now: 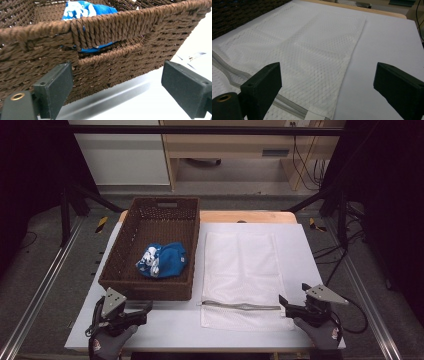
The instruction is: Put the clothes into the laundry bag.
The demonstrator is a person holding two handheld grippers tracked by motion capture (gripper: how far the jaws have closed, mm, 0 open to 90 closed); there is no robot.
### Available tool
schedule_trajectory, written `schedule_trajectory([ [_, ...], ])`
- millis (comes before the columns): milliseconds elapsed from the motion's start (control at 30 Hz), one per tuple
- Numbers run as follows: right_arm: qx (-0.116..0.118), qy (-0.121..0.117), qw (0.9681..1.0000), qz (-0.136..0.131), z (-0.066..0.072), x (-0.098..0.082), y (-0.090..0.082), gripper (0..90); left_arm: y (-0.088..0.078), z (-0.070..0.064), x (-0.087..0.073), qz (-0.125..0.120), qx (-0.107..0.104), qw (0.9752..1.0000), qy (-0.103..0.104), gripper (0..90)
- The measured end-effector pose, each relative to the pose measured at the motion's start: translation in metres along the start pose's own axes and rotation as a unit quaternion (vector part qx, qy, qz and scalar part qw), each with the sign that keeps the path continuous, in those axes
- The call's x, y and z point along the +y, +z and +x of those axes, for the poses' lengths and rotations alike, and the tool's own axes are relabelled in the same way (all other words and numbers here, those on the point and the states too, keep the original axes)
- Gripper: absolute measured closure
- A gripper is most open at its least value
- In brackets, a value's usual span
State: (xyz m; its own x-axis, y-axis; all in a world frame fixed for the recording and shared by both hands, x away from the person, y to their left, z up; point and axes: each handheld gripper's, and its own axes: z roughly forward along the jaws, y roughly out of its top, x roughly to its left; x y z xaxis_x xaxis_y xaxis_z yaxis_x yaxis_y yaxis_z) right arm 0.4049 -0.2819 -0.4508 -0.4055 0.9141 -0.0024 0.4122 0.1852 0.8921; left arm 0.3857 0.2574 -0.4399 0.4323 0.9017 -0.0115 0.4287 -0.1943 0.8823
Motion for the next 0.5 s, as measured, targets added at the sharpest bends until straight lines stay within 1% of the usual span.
schedule_trajectory([
  [167, -0.002, 0.012, 0.9999, 0.001, 0.0009, -0.0008, 0.0017, 10.6, -0.0021, 0.0005, 0.0000, -0.005, 0.001, 1.0000, -0.005, 11.1],
  [233, -0.006, 0.017, 0.9998, -0.003, 0.0018, -0.0005, 0.0014, 11.9, -0.0037, 0.0001, 0.0006, -0.007, 0.006, 0.9999, -0.008, 11.2],
  [267, -0.004, 0.018, 0.9998, -0.004, 0.0022, 0.0003, 0.0015, 11.9, -0.0044, 0.0003, 0.0010, -0.007, 0.005, 0.9999, -0.009, 11.3],
  [367, -0.003, 0.017, 0.9998, -0.006, 0.0044, 0.0014, 0.0019, 12.0, -0.0059, 0.0003, 0.0023, -0.012, 0.007, 0.9998, -0.013, 11.5],
  [433, 0.002, 0.013, 0.9999, -0.004, 0.0079, 0.0023, 0.0033, 12.0, -0.0086, 0.0004, 0.0053, -0.021, 0.006, 0.9996, -0.019, 11.6],
  [500, 0.002, 0.012, 0.9999, -0.003, 0.0089, 0.0024, 0.0042, 12.0, -0.0100, 0.0000, 0.0074, -0.023, 0.004, 0.9996, -0.018, 11.8],
])
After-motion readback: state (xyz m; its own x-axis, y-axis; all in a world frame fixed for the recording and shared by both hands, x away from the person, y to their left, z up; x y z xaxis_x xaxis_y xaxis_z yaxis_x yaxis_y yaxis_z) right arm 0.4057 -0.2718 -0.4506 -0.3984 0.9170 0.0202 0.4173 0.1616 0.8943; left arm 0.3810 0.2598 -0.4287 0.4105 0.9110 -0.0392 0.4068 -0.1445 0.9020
